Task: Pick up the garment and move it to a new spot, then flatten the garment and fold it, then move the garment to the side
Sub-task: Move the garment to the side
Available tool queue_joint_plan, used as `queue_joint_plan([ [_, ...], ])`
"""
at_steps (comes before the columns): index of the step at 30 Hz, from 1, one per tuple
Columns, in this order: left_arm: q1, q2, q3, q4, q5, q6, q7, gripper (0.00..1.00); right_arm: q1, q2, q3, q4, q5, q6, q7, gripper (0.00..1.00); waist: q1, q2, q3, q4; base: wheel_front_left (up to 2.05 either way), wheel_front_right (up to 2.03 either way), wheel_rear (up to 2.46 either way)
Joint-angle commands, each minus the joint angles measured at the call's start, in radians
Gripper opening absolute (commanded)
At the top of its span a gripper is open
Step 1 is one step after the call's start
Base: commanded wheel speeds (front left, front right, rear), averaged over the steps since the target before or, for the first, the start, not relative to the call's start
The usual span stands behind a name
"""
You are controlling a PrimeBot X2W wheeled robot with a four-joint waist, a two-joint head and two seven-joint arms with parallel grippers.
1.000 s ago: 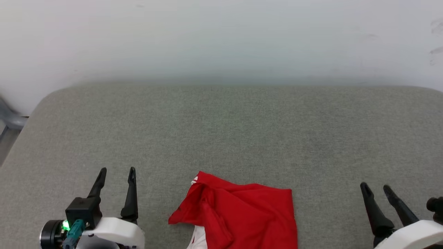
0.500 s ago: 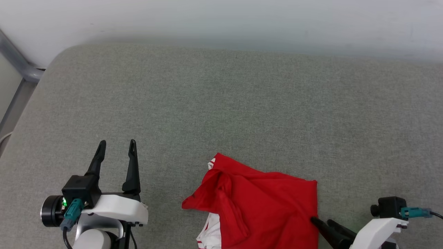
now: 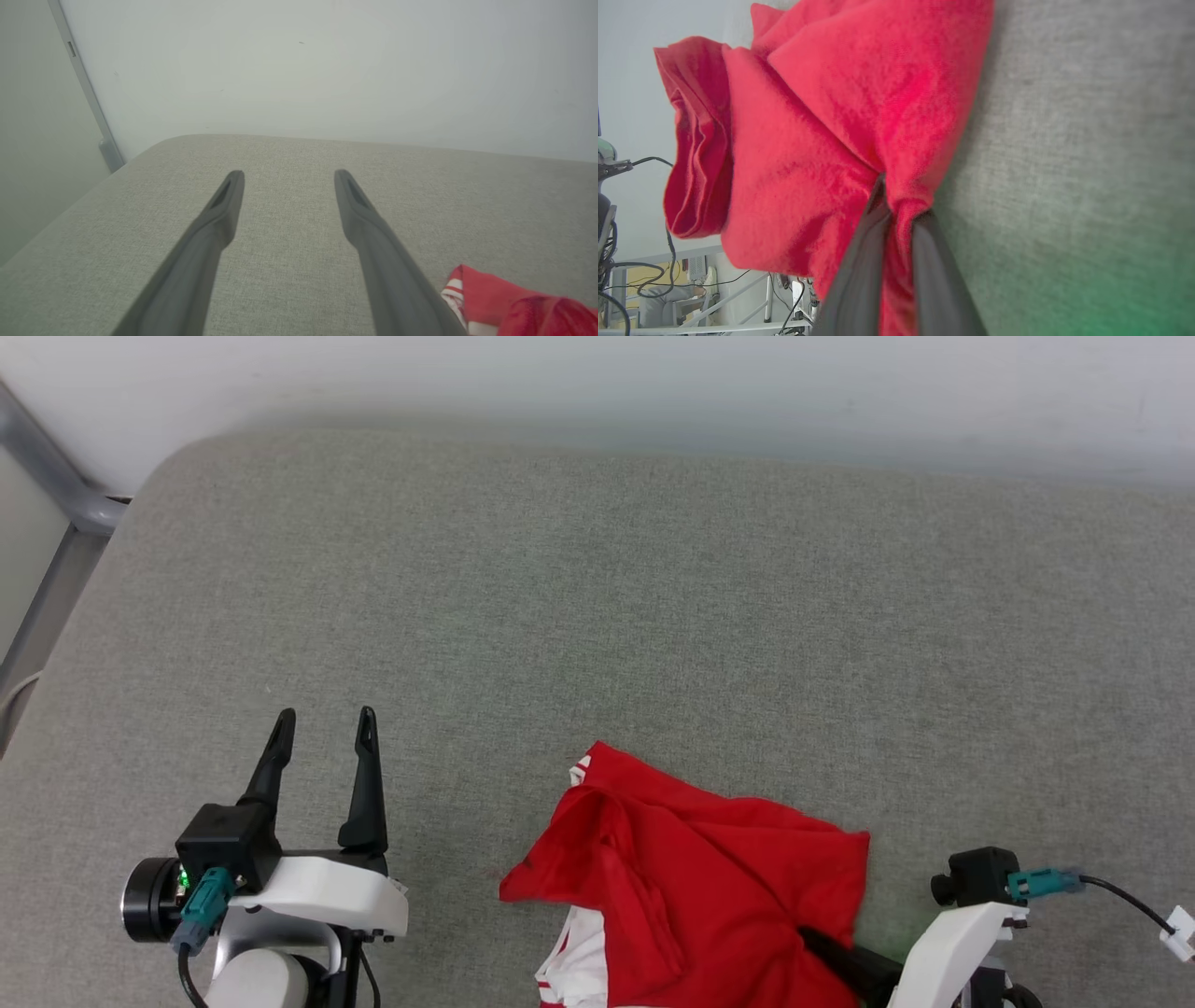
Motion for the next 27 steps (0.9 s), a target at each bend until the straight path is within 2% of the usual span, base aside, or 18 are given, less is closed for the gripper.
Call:
queue_joint_plan([
  [1, -0.003, -0.003, 0.003, 0.004, 0.005, -0.004, -0.007, 1.0, 0.003, -0.005, 0.015, 0.015, -0.001, -0.003, 0.0, 0.0, -0.0001, -0.0001, -0.009, -0.001, 0.0, 0.0, 0.0],
  [5, 0.025, -0.008, 0.013, 0.025, 0.007, -0.009, -0.007, 1.0, -0.009, -0.033, 0.031, -0.014, -0.018, -0.002, -0.027, 0.0, -0.0001, -0.0001, -0.054, -0.018, 0.0, 0.0, 0.0],
  [12, 0.056, 0.003, 0.014, 0.025, 0.014, -0.012, -0.007, 1.0, -0.032, -0.125, 0.034, -0.087, -0.137, -0.002, -0.031, 0.0, -0.0001, -0.0001, -0.115, -0.088, 0.0, 0.0, 0.0],
  [13, 0.062, 0.004, 0.016, 0.022, 0.012, -0.01, -0.007, 1.0, -0.038, -0.137, 0.032, -0.104, -0.154, -0.002, -0.031, 0.0, -0.0001, -0.0001, -0.12, -0.108, 0.0, 0.0, 0.0],
  [14, 0.072, 0.002, 0.015, 0.012, 0.013, -0.008, -0.006, 1.0, -0.048, -0.181, 0.025, -0.144, -0.198, -0.002, -0.006, 0.0, -0.0001, -0.0001, -0.128, -0.17, 0.0, 0.0, 0.0],
  [17, 0.083, -0.008, 0.013, 0.001, 0.015, -0.007, -0.005, 1.0, -0.072, -0.216, 0.028, -0.172, -0.227, -0.002, 0.021, 0.0, -0.0001, -0.0001, -0.134, -0.25, 0.0, 0.0, 0.0],
  [22, 0.073, -0.014, 0.007, -0.017, 0.019, -0.012, -0.005, 1.0, -0.138, -0.242, 0.039, -0.18, -0.239, -0.002, 0.051, 0.0, -0.0001, -0.0001, -0.11, -0.391, 0.0, 0.0, 0.0],
  [27, 0.028, 0.012, -0.003, -0.051, 0.038, -0.02, 0.006, 1.0, -0.244, -0.27, 0.085, -0.149, -0.238, -0.002, 0.028, 0.0, -0.0001, -0.0001, -0.035, -0.509, 0.0, 0.0, 0.0],
])
